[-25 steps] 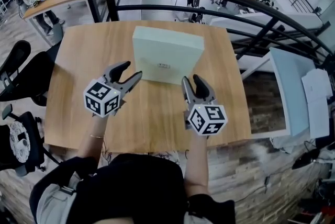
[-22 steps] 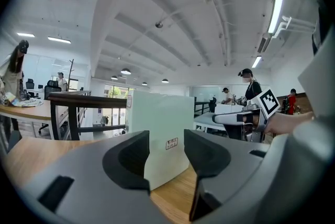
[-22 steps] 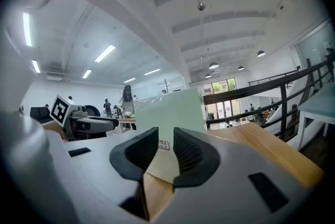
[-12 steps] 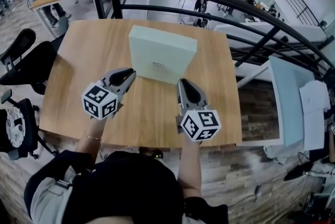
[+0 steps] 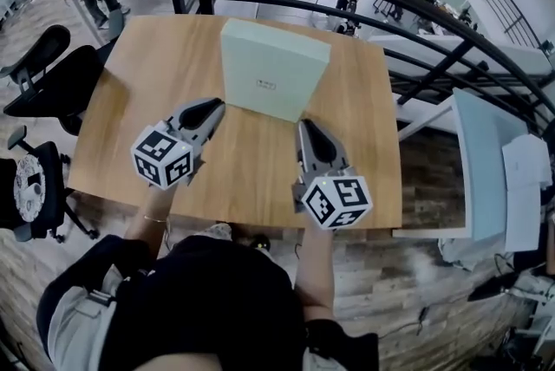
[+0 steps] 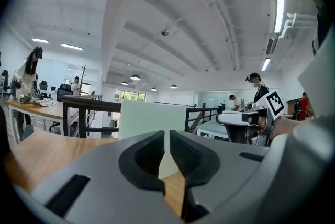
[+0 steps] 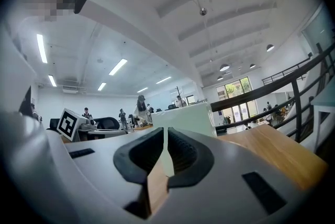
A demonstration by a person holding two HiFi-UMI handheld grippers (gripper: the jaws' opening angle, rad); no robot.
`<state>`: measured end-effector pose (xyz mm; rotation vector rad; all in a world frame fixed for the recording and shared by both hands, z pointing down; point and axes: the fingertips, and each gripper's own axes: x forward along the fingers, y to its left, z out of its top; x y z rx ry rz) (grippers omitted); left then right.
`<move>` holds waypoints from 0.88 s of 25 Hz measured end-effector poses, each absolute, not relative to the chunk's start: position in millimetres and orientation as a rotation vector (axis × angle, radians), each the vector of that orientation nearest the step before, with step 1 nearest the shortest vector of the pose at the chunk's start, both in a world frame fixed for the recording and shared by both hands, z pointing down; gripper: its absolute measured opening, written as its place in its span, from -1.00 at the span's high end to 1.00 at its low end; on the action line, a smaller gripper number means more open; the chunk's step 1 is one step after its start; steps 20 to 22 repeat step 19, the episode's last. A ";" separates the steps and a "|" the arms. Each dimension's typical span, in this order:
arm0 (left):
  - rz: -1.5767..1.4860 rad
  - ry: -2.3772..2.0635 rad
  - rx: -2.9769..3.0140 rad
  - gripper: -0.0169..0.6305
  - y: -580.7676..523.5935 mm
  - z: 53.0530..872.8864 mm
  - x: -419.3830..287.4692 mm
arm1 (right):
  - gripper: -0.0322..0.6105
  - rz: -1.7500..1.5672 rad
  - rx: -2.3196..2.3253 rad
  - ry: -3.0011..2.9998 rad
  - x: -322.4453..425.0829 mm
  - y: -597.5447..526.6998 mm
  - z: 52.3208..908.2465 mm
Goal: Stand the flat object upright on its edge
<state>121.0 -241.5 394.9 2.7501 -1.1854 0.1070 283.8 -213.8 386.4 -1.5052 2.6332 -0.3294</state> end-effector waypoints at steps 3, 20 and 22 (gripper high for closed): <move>0.103 -1.189 2.746 0.82 -238.6 392.6 120.9 | 0.79 -0.321 -1.490 2.639 283.4 -211.8 386.1; 0.100 -1.155 2.769 0.82 -249.9 390.0 121.9 | 0.79 -0.329 -1.522 2.630 279.3 -220.4 384.1; 0.100 -1.155 2.769 0.82 -249.9 390.0 121.9 | 0.79 -0.329 -1.522 2.630 279.3 -220.4 384.1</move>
